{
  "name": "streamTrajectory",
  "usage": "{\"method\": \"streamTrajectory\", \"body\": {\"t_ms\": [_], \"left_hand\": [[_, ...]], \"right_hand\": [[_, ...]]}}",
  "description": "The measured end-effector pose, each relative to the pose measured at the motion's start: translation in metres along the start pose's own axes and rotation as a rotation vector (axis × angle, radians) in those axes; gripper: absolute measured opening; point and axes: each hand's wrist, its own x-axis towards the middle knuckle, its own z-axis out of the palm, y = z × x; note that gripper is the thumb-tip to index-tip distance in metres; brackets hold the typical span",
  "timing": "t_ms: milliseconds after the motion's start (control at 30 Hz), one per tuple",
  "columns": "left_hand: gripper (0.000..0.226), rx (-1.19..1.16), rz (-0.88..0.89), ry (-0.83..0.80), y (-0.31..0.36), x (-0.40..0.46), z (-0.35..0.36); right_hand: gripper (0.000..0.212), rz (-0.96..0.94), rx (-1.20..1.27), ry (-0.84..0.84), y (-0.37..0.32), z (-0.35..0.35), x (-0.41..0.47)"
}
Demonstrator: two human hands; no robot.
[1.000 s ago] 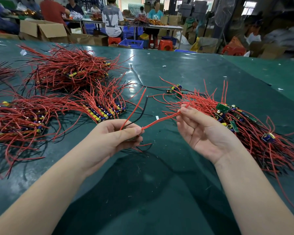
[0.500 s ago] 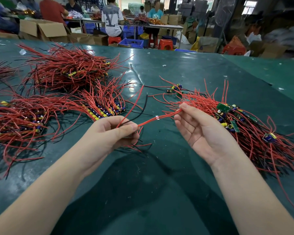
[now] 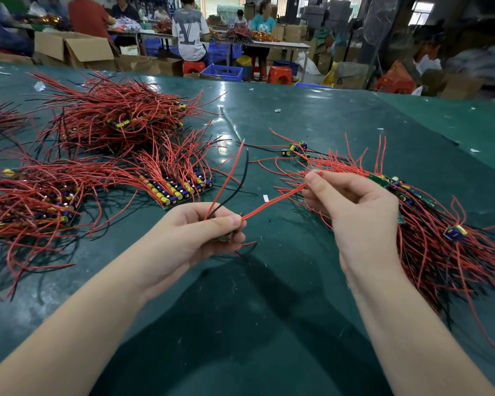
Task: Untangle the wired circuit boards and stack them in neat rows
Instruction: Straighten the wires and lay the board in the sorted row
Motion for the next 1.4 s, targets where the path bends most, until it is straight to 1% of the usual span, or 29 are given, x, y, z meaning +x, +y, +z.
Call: {"method": "streamTrajectory", "body": {"t_ms": [33,100,200,267,300,367,500,533,567,633,700,800,967,1033,1167,1400], "left_hand": [[0.006,-0.013,-0.008,0.008,0.000,0.000,0.001],[0.006,-0.027,-0.019,0.014,-0.001,0.000,0.001],[0.007,-0.013,-0.018,-0.001,0.000,-0.001,0.003],[0.007,-0.008,-0.020,0.001,0.000,-0.001,0.003],[0.007,-0.009,-0.021,0.007,0.000,-0.001,0.003],[0.007,-0.023,-0.023,0.025,0.000,0.000,0.002],[0.005,-0.061,-0.011,0.054,0.001,0.000,0.001],[0.006,-0.059,-0.009,0.059,0.001,0.000,0.002],[0.006,-0.056,-0.007,0.062,0.001,0.000,0.002],[0.007,-0.042,-0.005,0.061,0.001,0.001,0.003],[0.008,-0.017,-0.003,0.055,0.002,0.000,0.003],[0.010,0.009,0.003,0.049,0.001,0.000,0.005],[0.010,0.017,-0.009,0.043,0.001,0.000,0.005],[0.009,0.014,-0.016,0.037,0.001,-0.001,0.005],[0.009,0.027,-0.015,0.035,0.000,0.000,0.005],[0.008,0.128,0.044,0.038,-0.003,0.001,0.003]], "right_hand": [[0.019,-0.095,-0.108,0.024,0.002,0.000,-0.001],[0.019,-0.222,-0.239,0.054,0.005,0.001,-0.004],[0.010,-0.420,-0.474,0.065,0.011,0.000,-0.005],[0.005,-0.498,-0.575,0.046,0.012,-0.001,-0.005],[0.005,-0.489,-0.564,0.036,0.012,-0.001,-0.004],[0.007,-0.363,-0.444,0.015,0.008,-0.002,-0.002],[0.015,0.102,0.067,-0.062,-0.003,-0.002,0.002],[0.017,0.189,0.157,-0.073,-0.004,-0.002,0.003],[0.016,0.256,0.221,-0.086,-0.005,-0.001,0.003],[0.004,0.343,0.303,-0.109,-0.006,-0.001,0.004],[0.013,0.392,0.334,-0.141,-0.007,-0.002,0.005],[0.018,0.426,0.310,-0.221,-0.005,-0.002,0.004],[0.016,0.495,0.253,-0.433,-0.001,0.001,0.000],[0.016,0.487,0.256,-0.471,-0.002,0.002,-0.001],[0.015,0.461,0.250,-0.482,-0.003,0.003,-0.003],[0.005,0.487,0.195,-0.404,-0.001,0.008,-0.006]]}}
